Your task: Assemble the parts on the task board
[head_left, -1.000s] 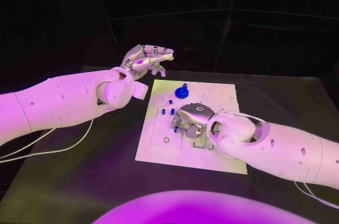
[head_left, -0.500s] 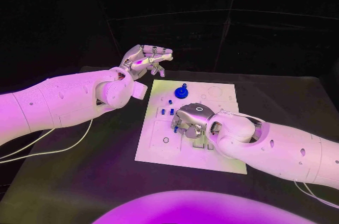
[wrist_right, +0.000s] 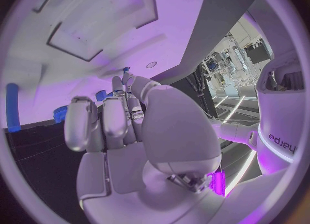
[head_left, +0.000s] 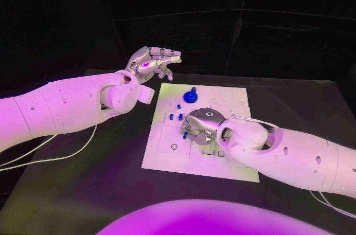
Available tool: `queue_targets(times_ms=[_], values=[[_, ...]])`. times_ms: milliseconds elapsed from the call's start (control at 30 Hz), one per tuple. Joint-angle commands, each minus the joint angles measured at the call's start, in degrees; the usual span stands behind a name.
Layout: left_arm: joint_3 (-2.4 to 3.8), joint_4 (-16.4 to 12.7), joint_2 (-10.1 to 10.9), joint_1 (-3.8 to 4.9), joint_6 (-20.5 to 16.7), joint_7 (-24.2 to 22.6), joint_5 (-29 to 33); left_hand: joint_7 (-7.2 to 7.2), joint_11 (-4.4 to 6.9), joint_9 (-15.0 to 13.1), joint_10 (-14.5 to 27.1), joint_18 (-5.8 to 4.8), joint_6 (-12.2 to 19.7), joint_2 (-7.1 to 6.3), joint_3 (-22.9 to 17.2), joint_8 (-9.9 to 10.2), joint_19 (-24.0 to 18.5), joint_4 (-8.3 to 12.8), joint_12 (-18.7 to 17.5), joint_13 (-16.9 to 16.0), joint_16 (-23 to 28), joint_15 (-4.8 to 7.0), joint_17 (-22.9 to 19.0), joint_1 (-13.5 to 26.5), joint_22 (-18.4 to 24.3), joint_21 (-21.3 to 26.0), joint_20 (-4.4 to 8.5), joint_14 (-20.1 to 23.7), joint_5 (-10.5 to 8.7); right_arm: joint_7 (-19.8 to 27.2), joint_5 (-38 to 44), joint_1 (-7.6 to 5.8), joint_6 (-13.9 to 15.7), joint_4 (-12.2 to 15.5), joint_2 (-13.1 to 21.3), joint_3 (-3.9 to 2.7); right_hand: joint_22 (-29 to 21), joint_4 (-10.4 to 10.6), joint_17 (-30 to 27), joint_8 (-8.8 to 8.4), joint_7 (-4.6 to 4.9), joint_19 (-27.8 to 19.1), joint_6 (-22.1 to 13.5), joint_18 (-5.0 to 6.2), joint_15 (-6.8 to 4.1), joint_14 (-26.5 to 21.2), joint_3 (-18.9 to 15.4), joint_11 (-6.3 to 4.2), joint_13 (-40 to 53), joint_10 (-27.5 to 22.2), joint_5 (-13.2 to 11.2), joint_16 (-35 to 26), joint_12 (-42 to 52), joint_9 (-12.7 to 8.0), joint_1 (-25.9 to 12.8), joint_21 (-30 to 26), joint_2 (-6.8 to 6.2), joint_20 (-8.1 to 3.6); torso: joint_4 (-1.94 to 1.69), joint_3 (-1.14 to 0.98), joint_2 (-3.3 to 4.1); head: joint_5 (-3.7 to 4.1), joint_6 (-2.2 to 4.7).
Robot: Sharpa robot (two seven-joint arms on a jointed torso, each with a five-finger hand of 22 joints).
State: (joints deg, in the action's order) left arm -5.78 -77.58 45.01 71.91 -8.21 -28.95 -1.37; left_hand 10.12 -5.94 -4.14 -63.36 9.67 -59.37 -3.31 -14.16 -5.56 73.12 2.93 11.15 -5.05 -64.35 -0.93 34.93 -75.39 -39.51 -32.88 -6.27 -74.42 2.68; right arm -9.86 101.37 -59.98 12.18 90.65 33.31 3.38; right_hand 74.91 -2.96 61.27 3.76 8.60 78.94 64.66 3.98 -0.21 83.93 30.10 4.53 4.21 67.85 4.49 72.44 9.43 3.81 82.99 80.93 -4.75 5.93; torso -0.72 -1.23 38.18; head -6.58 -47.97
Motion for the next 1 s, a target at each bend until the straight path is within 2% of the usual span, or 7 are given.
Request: queue_targets(times_ms=[33, 433, 800, 900, 1000], values=[[0.05, 0.0, 0.0, 0.11, 0.7, -0.2, 0.3, 0.09, -0.09, 0.1, 0.5, 0.77, 0.4, 0.00, 0.1, -0.3, -0.4, 0.1, 0.2, 0.1, 0.2, 0.06, -0.1, -0.4, 0.1, 0.3, -0.14, 0.3, 0.23, -1.1, 1.1, -0.07, -1.0, 0.1, -0.1, -0.03, 1.0, -0.2, -0.1, 0.02, 0.36, 0.2, 0.1, -0.30, 0.17, 1.5, 0.3, 0.24, 0.0, -0.3, 0.1, 0.2, 0.1, 0.1, -0.4, 0.3, 0.05, 0.18, 0.00, 0.01, 0.00, 0.03, -0.02], [0.05, 0.0, 0.0, 0.11, 0.7, -0.2, 0.3, 0.09, -0.09, 0.1, 0.5, 0.77, 0.4, 0.00, 0.1, -0.3, -0.4, 0.1, 0.2, 0.1, 0.2, 0.06, -0.1, -0.4, 0.1, 0.3, -0.14, 0.3, 0.23, -0.8, 1.1, -0.08, -2.9, 0.1, -0.8, -0.03, 0.9, -0.3, -0.3, 0.12, 0.37, 0.2, 0.1, -0.28, 0.23, 1.5, -0.1, 0.25, 0.1, -0.3, 0.1, 0.2, 0.2, 0.1, -1.3, 0.3, -0.35, 0.26, -0.03, 0.00, 0.01, 0.03, -0.17], [0.05, 0.3, 0.1, 0.12, 1.1, 0.2, 0.3, 0.13, -0.12, 0.1, 0.6, 0.77, 0.5, 0.02, 0.1, -0.3, -0.4, 0.2, 0.3, 0.1, 0.3, 0.04, -0.3, -0.6, 0.1, 0.4, -0.14, 0.4, 0.23, -1.3, 1.0, -0.08, -3.0, -0.1, -1.2, -0.03, 0.7, -0.1, -0.5, 0.08, 0.31, 0.0, -0.2, -0.24, 0.25, 1.4, -1.4, 0.24, 0.1, -0.6, 1.1, 0.2, 0.2, 0.1, -3.1, 0.1, -0.95, 0.33, 0.02, -0.01, -0.05, -0.06, -0.15], [0.05, 0.4, 0.1, 0.12, 1.2, 0.3, 0.3, 0.13, -0.12, 0.1, 0.6, 0.77, 0.5, 0.02, 0.1, -0.3, -0.4, 0.2, 0.3, 0.1, 0.3, 0.04, -0.3, -0.6, 0.1, 0.4, -0.14, 0.4, 0.23, -1.5, 1.0, -0.08, -2.5, -0.2, -1.2, -0.03, 0.3, 0.1, -1.0, -0.26, 0.68, -0.3, -1.5, -0.14, 0.52, 1.3, -1.9, 0.60, -0.1, -1.8, 1.2, 0.0, -0.4, -0.1, -3.9, -0.2, -1.31, 0.46, 0.00, 0.02, -0.05, 0.00, -0.11], [0.05, 0.4, 0.1, 0.12, 1.2, 0.4, 0.3, 0.14, -0.13, 0.1, 0.7, 0.77, 0.5, 0.01, 0.1, -0.3, -0.4, 0.2, 0.3, 0.1, 0.3, 0.04, -0.3, -0.6, 0.2, 0.4, -0.14, 0.4, 0.23, -1.6, 0.9, -0.08, -2.0, -0.4, -1.2, -0.03, -1.2, 0.4, -2.3, -0.34, 1.60, -1.5, -4.2, 0.19, 1.30, 0.9, -2.4, 1.56, -0.6, -4.8, 1.4, -0.7, -1.8, -0.3, -5.0, -1.2, -2.11, 0.99, -0.02, 0.00, -0.02, -0.02, -0.08]])
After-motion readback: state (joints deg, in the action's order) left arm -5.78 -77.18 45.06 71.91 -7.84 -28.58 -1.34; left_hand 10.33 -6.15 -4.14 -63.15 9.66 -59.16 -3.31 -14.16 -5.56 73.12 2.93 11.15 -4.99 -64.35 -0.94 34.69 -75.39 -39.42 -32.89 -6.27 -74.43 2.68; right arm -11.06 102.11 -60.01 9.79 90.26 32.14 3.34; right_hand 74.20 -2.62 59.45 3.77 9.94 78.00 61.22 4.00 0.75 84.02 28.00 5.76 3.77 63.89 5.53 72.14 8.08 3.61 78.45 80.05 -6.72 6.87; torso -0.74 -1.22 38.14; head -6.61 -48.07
